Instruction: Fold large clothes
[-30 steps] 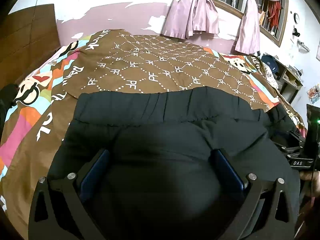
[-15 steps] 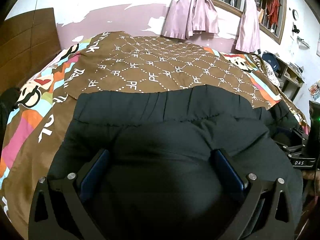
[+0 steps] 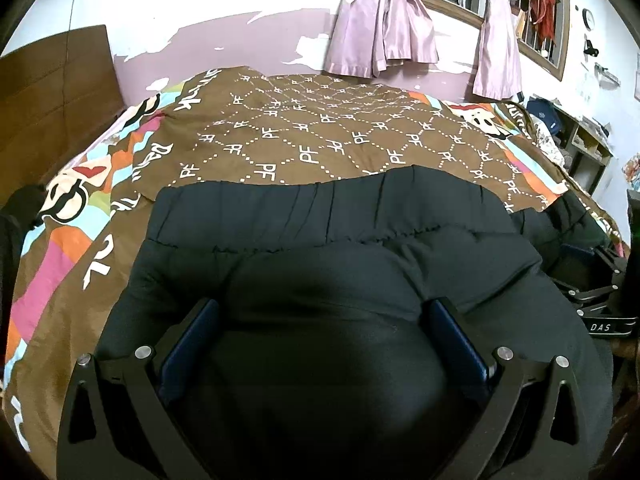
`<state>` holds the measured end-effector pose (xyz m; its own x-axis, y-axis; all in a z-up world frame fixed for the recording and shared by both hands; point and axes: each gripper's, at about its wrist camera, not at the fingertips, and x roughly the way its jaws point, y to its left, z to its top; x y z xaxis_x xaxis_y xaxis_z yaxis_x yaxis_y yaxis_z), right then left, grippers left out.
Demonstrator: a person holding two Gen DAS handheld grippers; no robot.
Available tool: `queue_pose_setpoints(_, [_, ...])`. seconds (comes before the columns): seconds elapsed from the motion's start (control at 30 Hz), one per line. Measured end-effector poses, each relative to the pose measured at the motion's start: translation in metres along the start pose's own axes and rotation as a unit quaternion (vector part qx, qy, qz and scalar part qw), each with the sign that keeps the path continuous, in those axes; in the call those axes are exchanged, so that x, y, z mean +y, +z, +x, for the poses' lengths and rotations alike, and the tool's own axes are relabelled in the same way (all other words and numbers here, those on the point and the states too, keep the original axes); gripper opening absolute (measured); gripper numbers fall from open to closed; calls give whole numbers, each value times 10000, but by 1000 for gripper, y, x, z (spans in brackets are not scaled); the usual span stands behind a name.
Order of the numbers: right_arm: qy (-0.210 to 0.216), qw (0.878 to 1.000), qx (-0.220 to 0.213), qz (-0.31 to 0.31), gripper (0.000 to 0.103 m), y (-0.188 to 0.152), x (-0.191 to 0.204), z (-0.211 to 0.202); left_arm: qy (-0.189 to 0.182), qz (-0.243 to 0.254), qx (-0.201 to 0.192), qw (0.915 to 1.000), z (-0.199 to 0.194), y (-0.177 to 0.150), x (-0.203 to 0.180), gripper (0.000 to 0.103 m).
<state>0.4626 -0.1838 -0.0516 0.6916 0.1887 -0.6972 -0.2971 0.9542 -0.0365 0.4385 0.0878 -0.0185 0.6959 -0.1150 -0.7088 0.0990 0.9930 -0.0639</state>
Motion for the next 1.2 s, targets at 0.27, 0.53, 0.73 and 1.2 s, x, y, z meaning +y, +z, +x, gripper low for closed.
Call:
queue_pose_setpoints(0.27, [-16, 10000, -65, -23, 103, 0, 1, -2, 338, 321, -38, 9989, 4, -6, -9, 102])
queue_pose_setpoints(0.53, [250, 9995, -52, 164, 103, -1, -6, -14, 251, 324, -162, 9990, 1, -10, -3, 102])
queue_pose_setpoints(0.73, [71, 9993, -341, -154, 103, -3, -9, -42, 417, 312, -112, 9986, -15, -5, 0, 102])
queue_pose_setpoints(1.2, [-414, 9953, -776, -407, 103, -13, -31, -106, 326, -1214, 275, 9917, -63, -20, 85, 102])
